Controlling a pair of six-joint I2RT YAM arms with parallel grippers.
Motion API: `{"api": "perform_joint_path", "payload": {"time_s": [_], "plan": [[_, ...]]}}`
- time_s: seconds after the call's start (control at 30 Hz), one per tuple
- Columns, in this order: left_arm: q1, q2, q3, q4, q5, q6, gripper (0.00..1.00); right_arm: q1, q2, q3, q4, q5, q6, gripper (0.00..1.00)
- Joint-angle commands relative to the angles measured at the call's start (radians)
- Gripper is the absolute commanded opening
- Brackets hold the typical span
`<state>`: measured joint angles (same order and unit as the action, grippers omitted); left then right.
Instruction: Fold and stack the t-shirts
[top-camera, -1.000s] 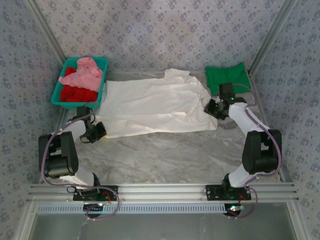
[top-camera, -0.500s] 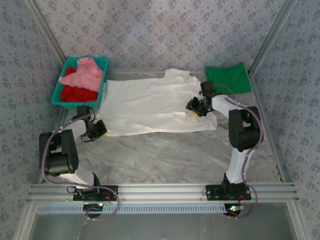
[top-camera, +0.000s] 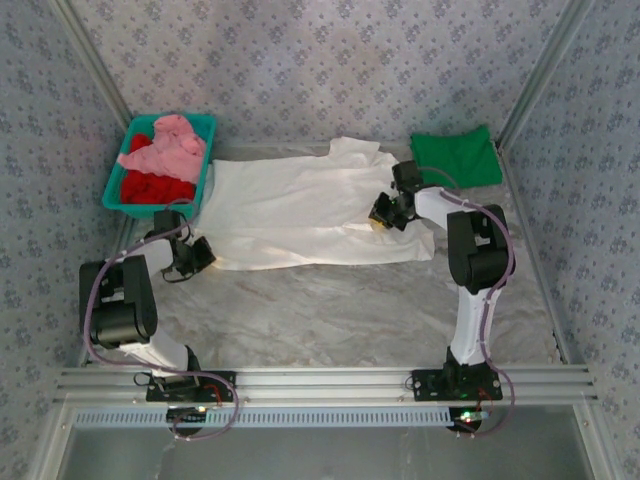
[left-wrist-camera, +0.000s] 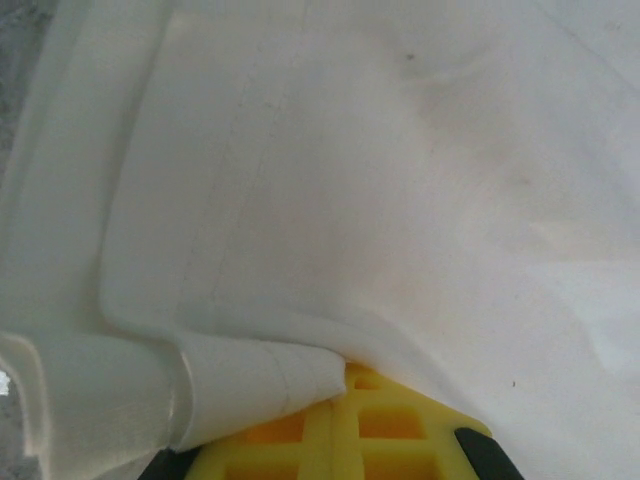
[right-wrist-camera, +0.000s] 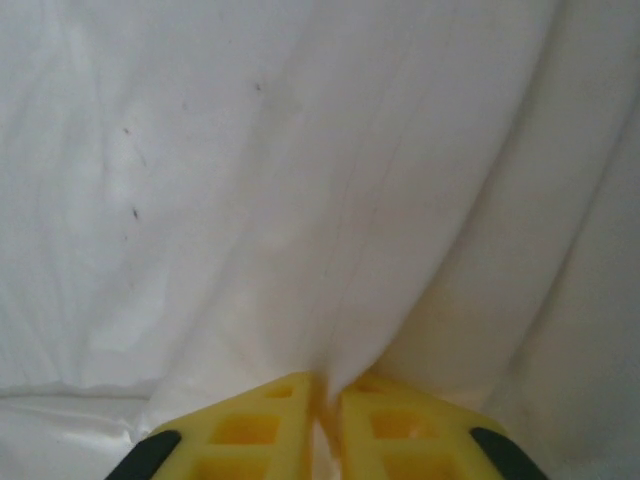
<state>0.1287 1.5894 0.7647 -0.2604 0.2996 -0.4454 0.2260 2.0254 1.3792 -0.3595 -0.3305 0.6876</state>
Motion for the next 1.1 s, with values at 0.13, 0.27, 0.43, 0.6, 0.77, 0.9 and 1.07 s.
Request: {"api": "perform_joint_path", "payload": {"time_s": [0.13, 0.27, 0.43, 0.6, 0.77, 0.9, 1.07], "plan": [[-0.006, 0.050, -0.015, -0.040, -0.034, -0.001, 0.02, 0.020, 0.012, 0.075, -0.026, 0.042, -0.003, 0.04], [-0.005, 0.050, -0.013, -0.038, -0.032, -0.001, 0.02, 0.032, 0.041, 0.136, -0.065, 0.068, -0.015, 0.04], [-0.005, 0.050, -0.016, -0.037, -0.031, -0.001, 0.02, 0.041, 0.088, 0.216, -0.099, 0.064, -0.016, 0.05], [-0.005, 0.038, -0.027, -0.031, -0.031, -0.004, 0.01, 0.041, 0.040, 0.185, -0.068, 0.100, -0.026, 0.05], [-0.005, 0.052, -0.010, -0.037, -0.027, 0.001, 0.01, 0.047, 0.091, 0.262, -0.118, 0.109, -0.051, 0.05], [-0.005, 0.050, -0.010, -0.030, -0.023, -0.004, 0.02, 0.065, 0.160, 0.369, -0.170, 0.127, -0.050, 0.08], [-0.005, 0.053, -0.013, -0.029, -0.019, -0.003, 0.02, 0.089, 0.256, 0.537, -0.281, 0.109, -0.106, 0.20]]}}
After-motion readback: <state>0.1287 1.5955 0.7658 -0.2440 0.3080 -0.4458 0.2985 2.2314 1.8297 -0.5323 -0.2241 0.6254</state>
